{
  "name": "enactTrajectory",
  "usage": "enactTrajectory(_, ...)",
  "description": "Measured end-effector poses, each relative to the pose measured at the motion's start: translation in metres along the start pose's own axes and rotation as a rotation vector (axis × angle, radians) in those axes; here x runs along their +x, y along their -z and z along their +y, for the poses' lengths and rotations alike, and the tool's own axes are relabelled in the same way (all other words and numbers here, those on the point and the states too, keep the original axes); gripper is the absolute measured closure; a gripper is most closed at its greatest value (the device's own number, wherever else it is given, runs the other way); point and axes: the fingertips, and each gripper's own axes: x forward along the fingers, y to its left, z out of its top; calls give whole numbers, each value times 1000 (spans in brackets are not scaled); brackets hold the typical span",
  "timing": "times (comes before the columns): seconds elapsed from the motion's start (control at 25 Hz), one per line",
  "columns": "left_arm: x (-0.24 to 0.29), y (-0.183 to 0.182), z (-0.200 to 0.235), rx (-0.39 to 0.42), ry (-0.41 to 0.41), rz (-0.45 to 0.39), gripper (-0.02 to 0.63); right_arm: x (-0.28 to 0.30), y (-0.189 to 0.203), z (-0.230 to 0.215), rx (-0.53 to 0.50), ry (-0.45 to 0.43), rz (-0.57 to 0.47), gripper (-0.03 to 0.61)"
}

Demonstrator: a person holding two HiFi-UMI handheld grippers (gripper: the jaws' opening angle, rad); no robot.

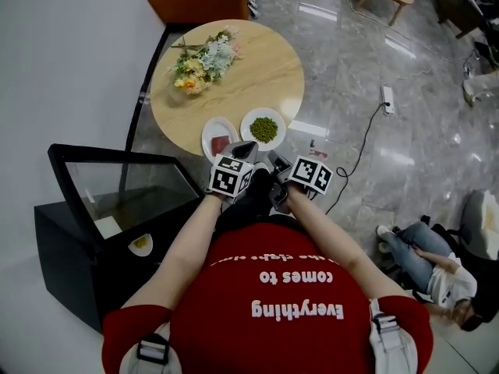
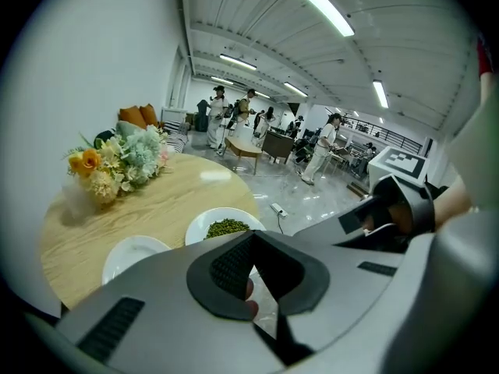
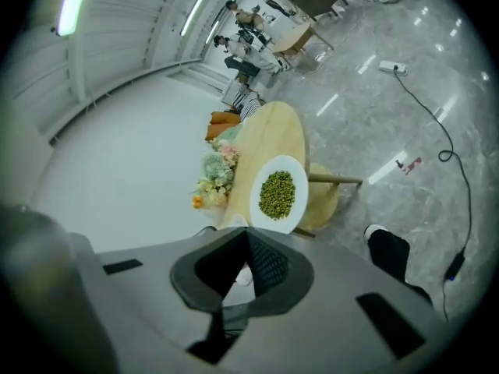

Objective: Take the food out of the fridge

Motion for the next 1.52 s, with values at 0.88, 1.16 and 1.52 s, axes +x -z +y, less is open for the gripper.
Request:
enactTrajectory(0.88, -114, 43, -52, -19, -53, -114, 607, -44, 84, 64, -266, -247, 84, 568)
enactTrajectory(1.16, -155, 62, -38, -90, -131, -152, 607, -51, 135, 118, -541, -396, 193, 568)
enactTrajectory(1.52, -219, 111, -23, -235, -298, -201, 607, -45, 216, 143, -771, -446, 354, 568)
